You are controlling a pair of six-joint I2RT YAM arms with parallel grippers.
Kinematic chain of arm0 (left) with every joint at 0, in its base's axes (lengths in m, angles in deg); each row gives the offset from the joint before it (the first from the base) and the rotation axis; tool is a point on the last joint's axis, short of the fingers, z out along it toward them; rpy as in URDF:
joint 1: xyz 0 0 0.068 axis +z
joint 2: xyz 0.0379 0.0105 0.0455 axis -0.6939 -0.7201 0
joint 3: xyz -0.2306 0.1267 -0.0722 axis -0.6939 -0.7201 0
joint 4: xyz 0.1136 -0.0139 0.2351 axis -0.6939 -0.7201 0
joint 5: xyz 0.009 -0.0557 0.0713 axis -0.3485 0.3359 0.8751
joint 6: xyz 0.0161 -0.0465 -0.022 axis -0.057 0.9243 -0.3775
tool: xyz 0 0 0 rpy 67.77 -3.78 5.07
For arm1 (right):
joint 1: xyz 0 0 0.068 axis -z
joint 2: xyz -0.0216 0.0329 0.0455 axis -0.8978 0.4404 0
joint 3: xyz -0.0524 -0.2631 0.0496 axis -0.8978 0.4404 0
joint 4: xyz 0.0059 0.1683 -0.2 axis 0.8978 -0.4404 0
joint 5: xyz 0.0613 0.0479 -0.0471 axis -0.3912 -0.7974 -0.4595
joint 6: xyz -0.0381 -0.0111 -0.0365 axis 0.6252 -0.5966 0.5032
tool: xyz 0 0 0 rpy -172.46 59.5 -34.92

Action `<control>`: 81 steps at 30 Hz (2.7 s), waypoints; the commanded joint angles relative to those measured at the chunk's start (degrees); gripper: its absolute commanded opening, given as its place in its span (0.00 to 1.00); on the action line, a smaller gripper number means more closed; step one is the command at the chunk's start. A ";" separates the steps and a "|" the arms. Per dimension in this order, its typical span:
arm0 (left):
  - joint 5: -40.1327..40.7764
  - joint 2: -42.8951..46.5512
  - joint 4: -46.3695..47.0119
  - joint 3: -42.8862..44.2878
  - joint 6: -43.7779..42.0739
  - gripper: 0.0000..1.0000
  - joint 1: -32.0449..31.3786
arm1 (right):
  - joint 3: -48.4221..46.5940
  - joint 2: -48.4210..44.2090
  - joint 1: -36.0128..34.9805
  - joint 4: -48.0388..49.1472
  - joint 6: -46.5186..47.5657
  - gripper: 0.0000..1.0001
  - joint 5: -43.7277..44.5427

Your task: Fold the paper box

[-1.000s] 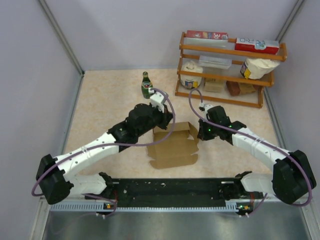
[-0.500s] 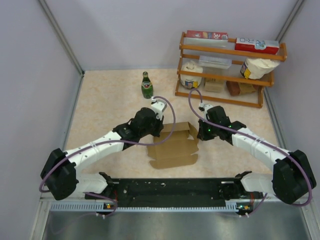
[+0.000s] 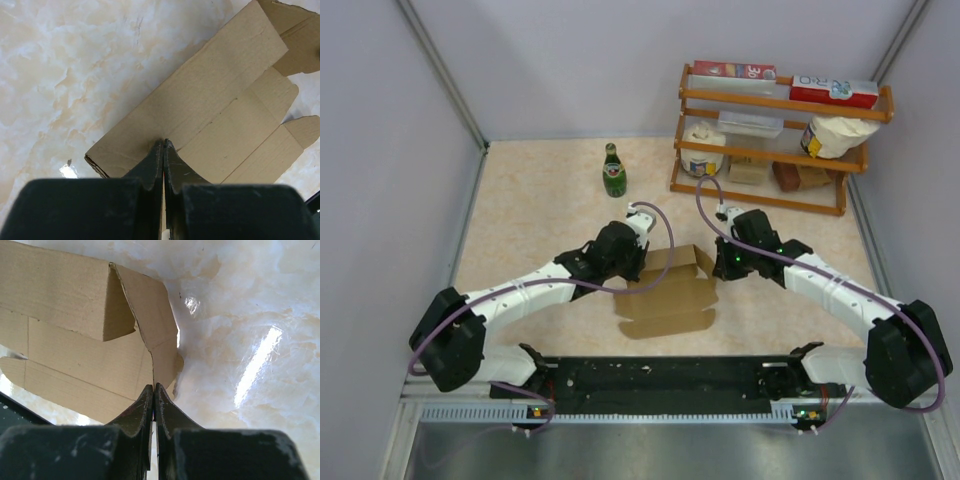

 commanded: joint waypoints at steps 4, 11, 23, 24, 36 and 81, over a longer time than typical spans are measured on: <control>-0.87 -0.09 2.38 -1.06 -0.23 0.00 -0.08 | -3.71 -0.34 -0.89 -0.29 -0.07 0.00 -3.33; -0.96 2.28 1.59 -0.27 -0.31 0.00 0.01 | -4.94 0.80 -0.98 -0.29 -0.77 0.00 -5.97; 1.33 5.37 0.27 2.37 -0.67 0.00 2.55 | -4.15 2.47 -1.07 0.41 -0.60 0.00 -4.04; 1.50 5.01 0.10 2.28 -0.49 0.00 3.08 | -4.07 2.56 -1.24 0.50 -0.60 0.00 -3.86; 2.38 4.13 -0.17 -0.97 -0.05 0.00 4.76 | -4.77 2.47 -1.16 0.76 -0.68 0.00 -4.38; -0.78 4.48 0.89 -2.91 0.92 0.00 4.67 | -3.80 7.22 -3.79 9.46 -0.95 0.38 -13.00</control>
